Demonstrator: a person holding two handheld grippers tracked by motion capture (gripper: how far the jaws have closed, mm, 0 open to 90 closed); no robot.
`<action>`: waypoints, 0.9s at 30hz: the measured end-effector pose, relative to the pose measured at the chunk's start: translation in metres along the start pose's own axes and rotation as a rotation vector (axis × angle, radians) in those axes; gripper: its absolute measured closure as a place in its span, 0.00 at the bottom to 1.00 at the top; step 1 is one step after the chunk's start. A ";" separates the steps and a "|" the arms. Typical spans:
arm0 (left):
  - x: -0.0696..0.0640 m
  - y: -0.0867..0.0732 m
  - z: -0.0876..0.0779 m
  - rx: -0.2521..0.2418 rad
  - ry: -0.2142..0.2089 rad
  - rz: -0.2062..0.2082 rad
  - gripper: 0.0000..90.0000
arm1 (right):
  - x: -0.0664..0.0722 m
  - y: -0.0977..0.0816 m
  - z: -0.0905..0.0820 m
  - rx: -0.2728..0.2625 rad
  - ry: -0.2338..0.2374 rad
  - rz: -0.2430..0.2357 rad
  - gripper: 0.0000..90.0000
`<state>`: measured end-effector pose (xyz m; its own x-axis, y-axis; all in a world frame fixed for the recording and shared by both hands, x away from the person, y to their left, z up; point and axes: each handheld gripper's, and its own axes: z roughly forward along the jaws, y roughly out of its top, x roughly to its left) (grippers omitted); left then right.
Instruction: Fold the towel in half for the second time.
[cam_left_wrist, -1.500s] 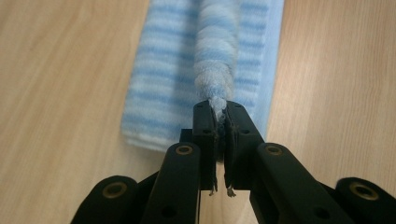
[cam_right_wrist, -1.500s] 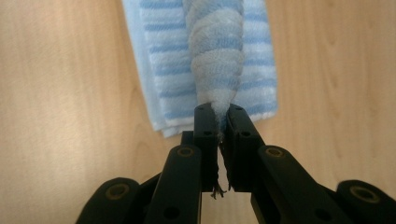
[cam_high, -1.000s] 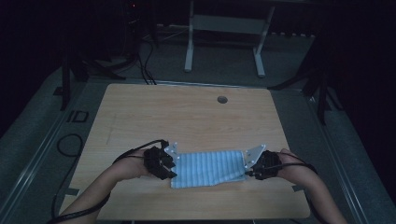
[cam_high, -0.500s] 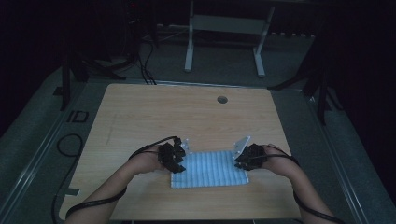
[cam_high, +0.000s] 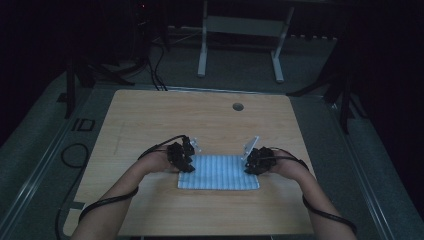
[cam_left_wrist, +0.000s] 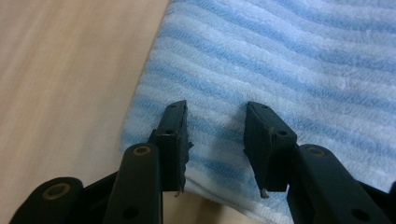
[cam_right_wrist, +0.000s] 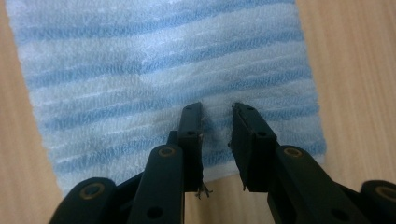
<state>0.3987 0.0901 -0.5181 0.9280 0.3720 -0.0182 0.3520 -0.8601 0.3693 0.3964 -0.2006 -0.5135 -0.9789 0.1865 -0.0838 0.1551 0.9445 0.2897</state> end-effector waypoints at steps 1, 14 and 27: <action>0.002 0.000 0.000 -0.002 0.010 0.002 0.67 | -0.003 0.001 0.001 -0.005 0.000 0.006 0.81; 0.035 0.010 0.002 0.024 0.035 -0.036 0.67 | -0.040 0.020 0.008 0.041 -0.011 0.053 0.79; 0.039 0.016 -0.006 0.014 0.057 -0.086 0.52 | -0.049 0.025 0.002 0.002 0.015 0.076 0.71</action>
<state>0.4403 0.0929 -0.5075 0.8862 0.4633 0.0040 0.4318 -0.8289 0.3556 0.4487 -0.1852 -0.5039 -0.9662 0.2536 -0.0475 0.2292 0.9282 0.2932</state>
